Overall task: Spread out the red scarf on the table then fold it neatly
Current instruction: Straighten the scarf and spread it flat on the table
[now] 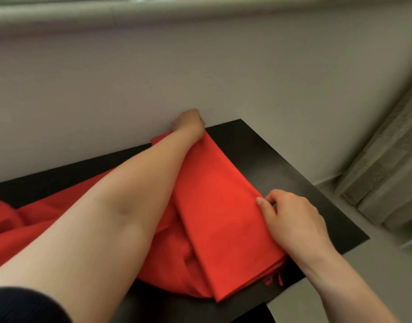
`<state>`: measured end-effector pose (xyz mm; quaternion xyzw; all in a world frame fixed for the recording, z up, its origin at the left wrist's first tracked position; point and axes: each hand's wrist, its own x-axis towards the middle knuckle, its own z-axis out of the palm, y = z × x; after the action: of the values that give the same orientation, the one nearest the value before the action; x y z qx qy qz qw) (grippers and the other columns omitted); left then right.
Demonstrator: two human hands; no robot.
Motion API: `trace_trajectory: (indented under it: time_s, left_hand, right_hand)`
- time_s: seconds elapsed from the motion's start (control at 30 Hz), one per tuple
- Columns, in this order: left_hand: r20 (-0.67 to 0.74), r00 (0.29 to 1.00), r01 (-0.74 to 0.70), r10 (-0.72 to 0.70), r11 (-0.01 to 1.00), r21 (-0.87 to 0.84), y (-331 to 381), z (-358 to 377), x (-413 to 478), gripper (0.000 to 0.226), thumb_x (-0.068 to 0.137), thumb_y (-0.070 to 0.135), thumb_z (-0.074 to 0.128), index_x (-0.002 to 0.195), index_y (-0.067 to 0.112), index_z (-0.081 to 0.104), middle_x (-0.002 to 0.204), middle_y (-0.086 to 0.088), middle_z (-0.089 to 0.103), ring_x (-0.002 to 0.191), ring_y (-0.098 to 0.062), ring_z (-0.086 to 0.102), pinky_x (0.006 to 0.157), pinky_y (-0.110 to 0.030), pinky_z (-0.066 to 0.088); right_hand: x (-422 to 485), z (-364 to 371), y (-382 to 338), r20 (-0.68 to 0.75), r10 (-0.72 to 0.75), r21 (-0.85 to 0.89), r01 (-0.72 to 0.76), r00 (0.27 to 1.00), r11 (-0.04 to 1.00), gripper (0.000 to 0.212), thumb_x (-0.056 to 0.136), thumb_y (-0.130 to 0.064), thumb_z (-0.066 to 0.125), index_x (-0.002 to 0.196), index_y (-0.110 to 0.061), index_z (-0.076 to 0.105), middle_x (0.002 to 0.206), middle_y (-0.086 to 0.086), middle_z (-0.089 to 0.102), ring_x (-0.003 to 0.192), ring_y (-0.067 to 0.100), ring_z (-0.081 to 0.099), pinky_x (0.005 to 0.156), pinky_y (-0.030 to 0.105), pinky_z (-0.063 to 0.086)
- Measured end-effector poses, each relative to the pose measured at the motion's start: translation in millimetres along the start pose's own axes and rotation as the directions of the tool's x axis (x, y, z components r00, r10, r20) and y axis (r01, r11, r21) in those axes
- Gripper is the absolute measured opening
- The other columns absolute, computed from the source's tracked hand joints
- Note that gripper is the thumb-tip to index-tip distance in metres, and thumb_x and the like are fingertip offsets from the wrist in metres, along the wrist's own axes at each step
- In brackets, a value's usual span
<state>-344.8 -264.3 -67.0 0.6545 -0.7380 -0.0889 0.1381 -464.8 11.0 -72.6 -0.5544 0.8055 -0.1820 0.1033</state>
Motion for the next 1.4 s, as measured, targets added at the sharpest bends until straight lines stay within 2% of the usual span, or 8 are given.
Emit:
trace_trajectory:
  time_s: [0.1,0.3,0.53,0.73,0.87,1.0,1.17,1.4]
  left_hand:
    - [-0.119,0.99,-0.088,0.079,0.993,-0.075,8,0,-3,0.027,0.095,0.026,0.043,0.109,0.006,0.055,0.12,-0.017,0.058,0.11,-0.034,0.054,0.086,-0.037,0.043]
    - [0.058,0.965,-0.252,0.257,0.964,-0.08,-16,8,-22,0.04,0.095,0.035,0.042,0.128,0.013,0.046,0.129,-0.017,0.051,0.119,-0.034,0.049,0.1,-0.042,0.04]
    - [0.058,0.925,-0.378,0.375,0.923,0.07,-85,-24,-94,0.051,0.094,0.032,0.045,0.14,0.013,0.036,0.143,-0.015,0.04,0.131,-0.033,0.039,0.109,-0.042,0.032]
    - [0.083,0.996,-0.047,0.03,0.974,0.222,-162,-59,-147,0.059,0.093,0.044,0.041,0.143,0.014,0.029,0.142,-0.019,0.038,0.128,-0.04,0.039,0.106,-0.048,0.034]
    - [0.106,0.979,0.137,-0.172,0.952,0.274,-197,-74,-154,0.061,0.087,0.052,0.048,0.13,0.009,0.045,0.132,-0.02,0.047,0.121,-0.04,0.045,0.102,-0.046,0.04]
    - [0.123,0.975,0.162,-0.187,0.968,0.19,-199,-79,-148,0.029,0.088,0.032,0.054,0.104,0.01,0.062,0.113,-0.016,0.063,0.104,-0.035,0.057,0.089,-0.039,0.048]
    - [-0.148,0.967,0.21,-0.205,0.978,0.018,-193,-82,-135,0.022,0.09,0.019,0.047,0.108,0.01,0.056,0.119,-0.016,0.059,0.111,-0.036,0.055,0.089,-0.041,0.044]
    - [0.07,0.975,0.203,-0.209,0.976,0.08,-195,-72,-117,0.04,0.092,0.046,0.042,0.106,0.014,0.061,0.121,-0.01,0.061,0.115,-0.032,0.053,0.099,-0.044,0.04]
  right_hand:
    - [2,-4,9,-0.03,0.046,-0.02,-0.047,0.998,0.999,0.032,0.093,-0.049,0.039,0.082,-0.024,0.057,0.081,-0.002,0.064,0.084,0.027,0.061,0.066,0.033,0.045]
    - [2,-6,12,-0.054,0.045,-0.069,-0.048,0.998,0.996,0.022,0.093,-0.043,0.043,0.095,-0.025,0.055,0.097,0.0,0.064,0.093,0.028,0.059,0.072,0.036,0.045]
    - [-22,13,-45,-0.044,-0.441,0.033,0.442,0.897,0.896,0.054,0.086,-0.045,0.035,0.126,-0.016,0.057,0.129,0.009,0.057,0.12,0.031,0.052,0.101,0.042,0.039]
    - [-63,31,-87,0.242,-0.595,0.124,0.584,0.766,0.802,0.086,0.073,-0.074,0.026,0.142,-0.024,0.036,0.141,-0.003,0.046,0.132,0.018,0.038,0.11,0.033,0.022]
    - [-68,40,-98,0.144,-0.611,0.064,0.608,0.779,0.791,0.046,0.082,-0.043,0.057,0.124,-0.025,0.054,0.118,-0.003,0.062,0.11,0.024,0.053,0.092,0.037,0.032]
    - [-83,35,-107,0.04,-0.743,0.219,0.72,0.668,0.659,0.008,0.072,-0.027,0.057,0.08,-0.025,0.06,0.083,-0.005,0.059,0.082,0.023,0.056,0.07,0.033,0.04]
    - [-103,38,-110,0.325,-0.854,0.275,0.823,0.407,0.497,0.01,0.077,-0.027,0.056,0.087,-0.027,0.059,0.09,-0.009,0.058,0.089,0.015,0.054,0.078,0.036,0.046]
    - [-100,35,-115,0.35,-0.86,0.294,0.828,0.372,0.478,0.015,0.077,-0.03,0.051,0.087,-0.026,0.062,0.089,-0.009,0.056,0.089,0.013,0.052,0.078,0.033,0.045]
